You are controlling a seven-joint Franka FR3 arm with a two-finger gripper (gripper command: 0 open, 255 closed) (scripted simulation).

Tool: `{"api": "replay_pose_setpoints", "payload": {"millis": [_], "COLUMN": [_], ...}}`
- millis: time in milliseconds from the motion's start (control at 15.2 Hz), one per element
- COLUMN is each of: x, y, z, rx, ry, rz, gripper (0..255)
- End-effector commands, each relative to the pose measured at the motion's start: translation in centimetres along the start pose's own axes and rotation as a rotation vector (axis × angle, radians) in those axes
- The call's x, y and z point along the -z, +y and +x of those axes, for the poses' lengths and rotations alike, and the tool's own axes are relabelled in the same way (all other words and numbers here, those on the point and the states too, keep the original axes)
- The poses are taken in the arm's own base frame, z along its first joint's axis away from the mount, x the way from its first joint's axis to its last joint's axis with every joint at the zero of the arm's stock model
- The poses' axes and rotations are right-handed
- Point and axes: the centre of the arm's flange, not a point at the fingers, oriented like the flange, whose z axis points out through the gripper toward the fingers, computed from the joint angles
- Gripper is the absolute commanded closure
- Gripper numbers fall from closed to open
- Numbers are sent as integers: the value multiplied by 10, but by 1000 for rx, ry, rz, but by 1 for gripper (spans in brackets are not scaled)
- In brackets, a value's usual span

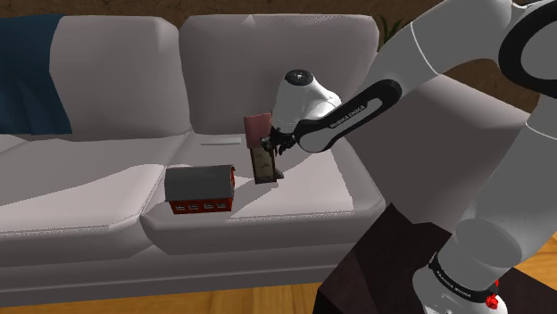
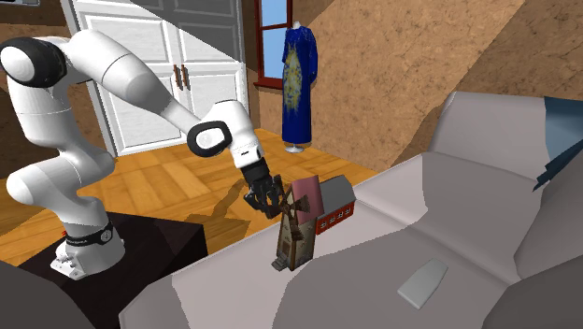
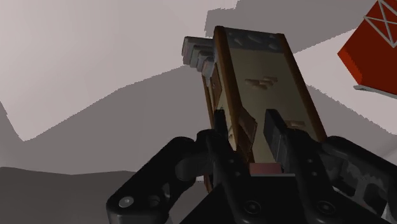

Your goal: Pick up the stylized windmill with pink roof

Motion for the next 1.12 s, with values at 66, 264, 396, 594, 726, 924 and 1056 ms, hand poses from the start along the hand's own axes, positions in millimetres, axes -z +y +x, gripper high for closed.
{"api": "replay_pose_setpoints", "payload": {"millis": [66,264,396,594,726,924,1056], "x": [0,0,0,10,19,34,43], "y": [0,0,0,-1,-2,-3,-3], "z": [0,0,0,3,8,14,19], "rx": [0,0,0,0,0,0,0], "ry": [0,0,0,0,0,0,0], "rz": [0,0,0,0,0,0,0], "gripper": [255,255,255,255,255,255,255]}}
